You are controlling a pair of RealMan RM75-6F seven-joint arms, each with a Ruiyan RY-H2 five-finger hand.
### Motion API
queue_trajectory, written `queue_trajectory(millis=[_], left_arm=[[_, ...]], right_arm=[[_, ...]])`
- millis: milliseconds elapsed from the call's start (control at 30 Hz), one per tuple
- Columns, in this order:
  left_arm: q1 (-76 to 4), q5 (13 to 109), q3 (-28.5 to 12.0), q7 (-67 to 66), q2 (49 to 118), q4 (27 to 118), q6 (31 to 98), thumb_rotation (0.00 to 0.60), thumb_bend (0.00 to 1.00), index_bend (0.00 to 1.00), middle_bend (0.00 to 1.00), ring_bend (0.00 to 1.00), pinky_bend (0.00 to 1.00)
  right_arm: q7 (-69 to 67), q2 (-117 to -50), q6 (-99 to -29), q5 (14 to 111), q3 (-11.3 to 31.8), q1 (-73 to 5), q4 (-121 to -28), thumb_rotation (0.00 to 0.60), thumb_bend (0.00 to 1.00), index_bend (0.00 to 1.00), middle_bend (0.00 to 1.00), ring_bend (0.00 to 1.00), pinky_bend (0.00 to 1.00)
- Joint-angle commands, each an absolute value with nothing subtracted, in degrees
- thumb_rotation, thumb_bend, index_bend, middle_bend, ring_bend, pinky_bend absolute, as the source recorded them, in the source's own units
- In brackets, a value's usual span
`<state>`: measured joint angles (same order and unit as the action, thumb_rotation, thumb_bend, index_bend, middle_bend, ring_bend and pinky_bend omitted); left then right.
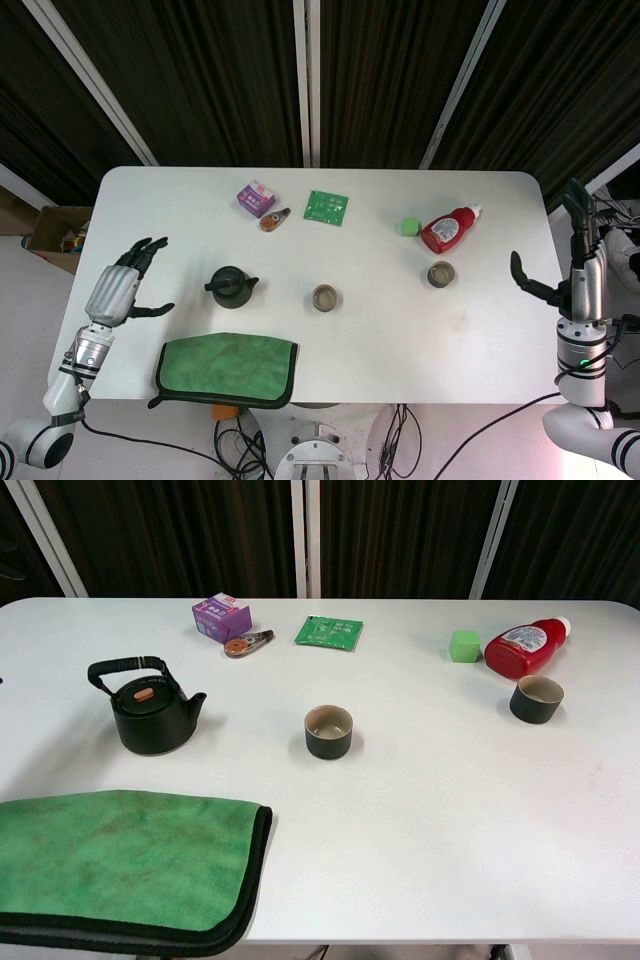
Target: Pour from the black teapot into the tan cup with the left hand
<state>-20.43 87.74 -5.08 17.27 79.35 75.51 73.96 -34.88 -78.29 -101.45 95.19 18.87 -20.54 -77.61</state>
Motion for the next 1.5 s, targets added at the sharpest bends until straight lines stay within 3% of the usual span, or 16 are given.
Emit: queue_trajectory(millis=[33, 567, 800, 933, 1200, 1500], left_arm=[[-20.48, 87.62, -5.04, 17.26, 79.35, 75.44, 74.00, 0.600, 0.00, 0.05, 0.13, 0.08, 0.22], [-21.25, 88.69, -4.47, 15.32, 78.78, 77.30, 75.05, 0.600, 0.00, 0.05, 0.13, 0.08, 0.22], [-24.92, 91.48, -3.67, 8.45, 75.71, 86.58, 70.80, 0.600, 0.00, 0.10, 0.14, 0.09, 0.23], [-26.79, 91.74, -4.70, 1.93, 77.43, 89.08, 69.77, 0.600, 0.00, 0.15, 0.18, 0.12, 0.27], [-29.30, 81.44, -6.78, -13.28, 80.21, 91.85, 62.46, 0.600, 0.00, 0.14, 0.20, 0.13, 0.27], [-32.43, 71.38, -8.93, -16.12, 80.59, 93.84, 56.07, 0.600, 0.00, 0.17, 0.24, 0.16, 0.30]], right_arm=[[-35.26, -78.36, -101.70, 94.80, 18.77, -20.52, -77.41, 0.600, 0.37, 0.00, 0.00, 0.00, 0.00], [-36.00, -78.51, -101.91, 93.56, 17.34, -20.41, -75.66, 0.600, 0.40, 0.00, 0.00, 0.00, 0.00], [-34.04, -76.66, -101.23, 93.98, 17.05, -20.88, -74.05, 0.600, 0.43, 0.00, 0.00, 0.00, 0.00], [-32.84, -75.73, -101.92, 94.79, 16.56, -20.63, -74.23, 0.600, 0.44, 0.00, 0.00, 0.00, 0.00], [-30.79, -74.12, -104.34, 97.31, 14.77, -19.57, -74.02, 0.600, 0.44, 0.00, 0.00, 0.00, 0.00], [-29.95, -73.73, -106.40, 98.14, 14.03, -18.83, -73.37, 0.600, 0.45, 0.00, 0.00, 0.00, 0.00]])
